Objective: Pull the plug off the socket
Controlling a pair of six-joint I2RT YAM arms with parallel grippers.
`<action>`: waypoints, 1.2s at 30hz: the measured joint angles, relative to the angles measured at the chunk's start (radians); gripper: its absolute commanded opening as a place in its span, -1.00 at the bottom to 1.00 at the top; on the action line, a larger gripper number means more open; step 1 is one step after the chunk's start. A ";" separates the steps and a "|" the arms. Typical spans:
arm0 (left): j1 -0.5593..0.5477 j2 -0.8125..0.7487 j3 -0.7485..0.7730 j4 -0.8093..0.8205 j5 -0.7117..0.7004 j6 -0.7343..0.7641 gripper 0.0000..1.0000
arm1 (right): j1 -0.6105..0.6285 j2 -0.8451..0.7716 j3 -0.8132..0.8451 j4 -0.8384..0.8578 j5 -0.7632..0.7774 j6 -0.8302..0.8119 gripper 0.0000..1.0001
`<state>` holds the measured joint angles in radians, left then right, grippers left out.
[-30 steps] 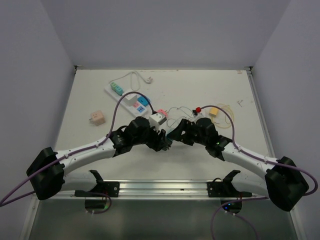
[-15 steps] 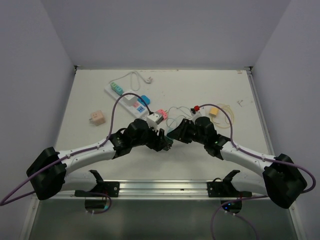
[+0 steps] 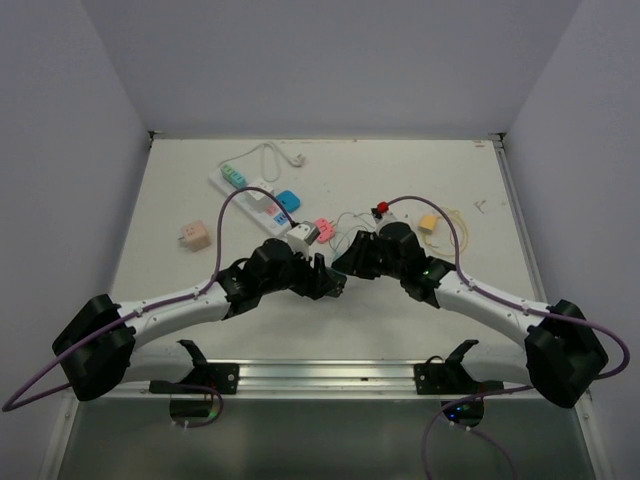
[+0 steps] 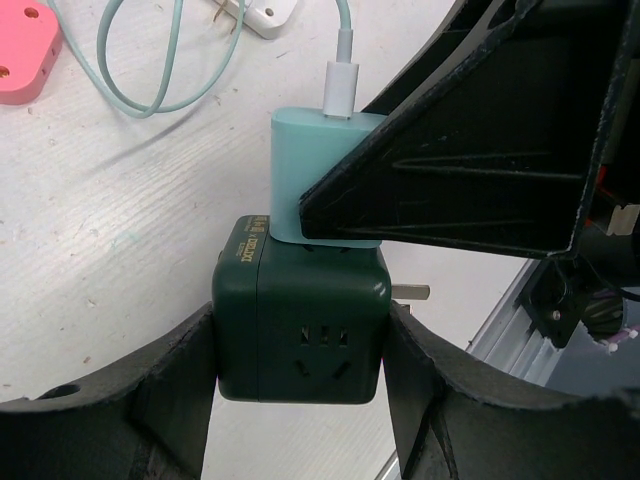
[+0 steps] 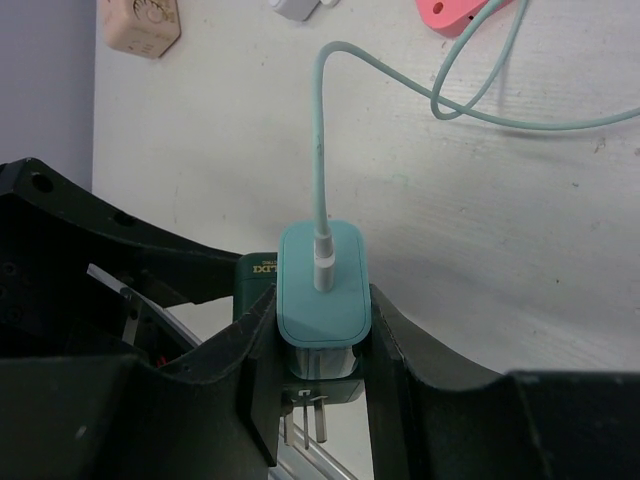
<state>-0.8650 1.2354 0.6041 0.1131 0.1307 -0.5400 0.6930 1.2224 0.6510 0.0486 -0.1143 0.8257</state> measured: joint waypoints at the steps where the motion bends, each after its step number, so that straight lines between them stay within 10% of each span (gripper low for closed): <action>1: 0.000 0.000 0.000 0.001 -0.001 -0.002 -1.00 | 0.000 0.003 0.007 -0.008 0.002 -0.006 -1.00; 23: -0.009 0.011 -0.005 0.095 -0.039 -0.053 -1.00 | -0.072 0.011 0.112 -0.119 -0.037 -0.084 -1.00; 36: -0.093 -0.066 -0.098 -0.217 0.138 -0.071 -1.00 | -0.248 -0.023 0.200 0.093 0.304 -0.156 -1.00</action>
<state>-0.9581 1.1694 0.5064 -0.1036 0.2687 -0.6106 0.4446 1.1992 0.8505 0.1417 0.1902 0.6693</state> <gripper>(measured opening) 0.629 0.349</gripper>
